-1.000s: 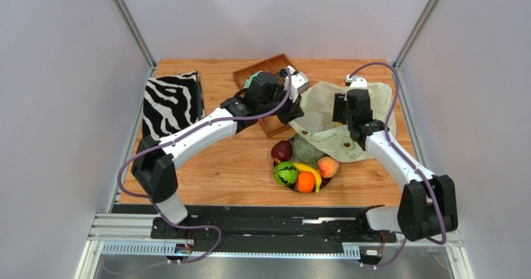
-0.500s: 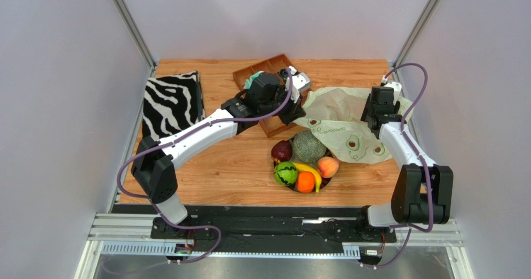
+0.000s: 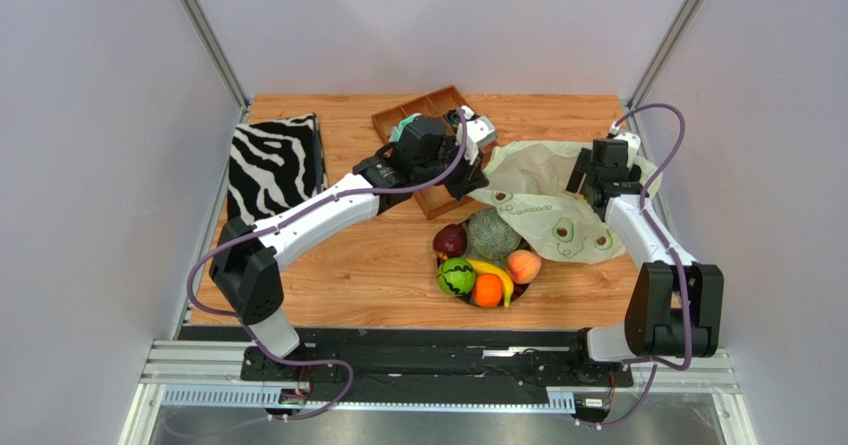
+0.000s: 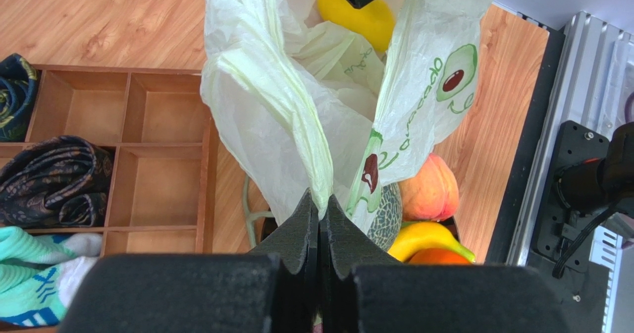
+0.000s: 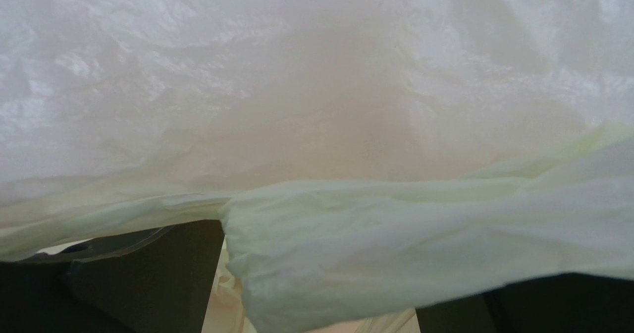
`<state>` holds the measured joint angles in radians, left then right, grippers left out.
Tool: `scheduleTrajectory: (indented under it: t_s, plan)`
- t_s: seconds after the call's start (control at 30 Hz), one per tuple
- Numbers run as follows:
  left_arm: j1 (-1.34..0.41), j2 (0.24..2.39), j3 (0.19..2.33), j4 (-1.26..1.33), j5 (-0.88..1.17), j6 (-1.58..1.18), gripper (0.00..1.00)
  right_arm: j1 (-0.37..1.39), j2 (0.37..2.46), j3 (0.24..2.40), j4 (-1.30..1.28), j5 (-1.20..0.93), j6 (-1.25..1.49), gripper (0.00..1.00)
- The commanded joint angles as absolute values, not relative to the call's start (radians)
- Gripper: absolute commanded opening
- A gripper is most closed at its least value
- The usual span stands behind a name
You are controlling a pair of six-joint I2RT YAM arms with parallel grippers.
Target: Place the fruits into the plastic bag
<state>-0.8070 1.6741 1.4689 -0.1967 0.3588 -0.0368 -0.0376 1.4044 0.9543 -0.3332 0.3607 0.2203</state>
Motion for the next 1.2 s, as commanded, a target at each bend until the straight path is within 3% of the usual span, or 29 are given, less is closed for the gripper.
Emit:
scheduleTrajectory:
  t_s: [0.0, 0.23, 0.8, 1.0, 1.17]
  plan:
    - [-0.802, 1.67, 1.486, -0.176, 0.371, -0.031, 0.0, -0.048, 1.37, 0.976, -0.322, 0.315, 0.248, 0.87]
    - [-0.802, 1.669, 1.488, -0.176, 0.374, -0.035, 0.0, -0.048, 1.327, 0.965, -0.313, 0.261, 0.255, 0.86]
    - [-0.813, 1.684, 1.497, -0.199, 0.302, -0.063, 0.0, -0.02, 0.912, 0.927, -0.261, -0.317, 0.365, 0.81]
    - [-0.813, 1.695, 1.513, -0.212, 0.316, -0.086, 0.0, 0.17, 0.782, 0.89, -0.319, -0.318, 0.351, 0.79]
    - [-0.813, 1.701, 1.52, -0.222, 0.314, -0.089, 0.0, 0.449, 0.744, 0.871, -0.402, -0.131, 0.344, 0.77]
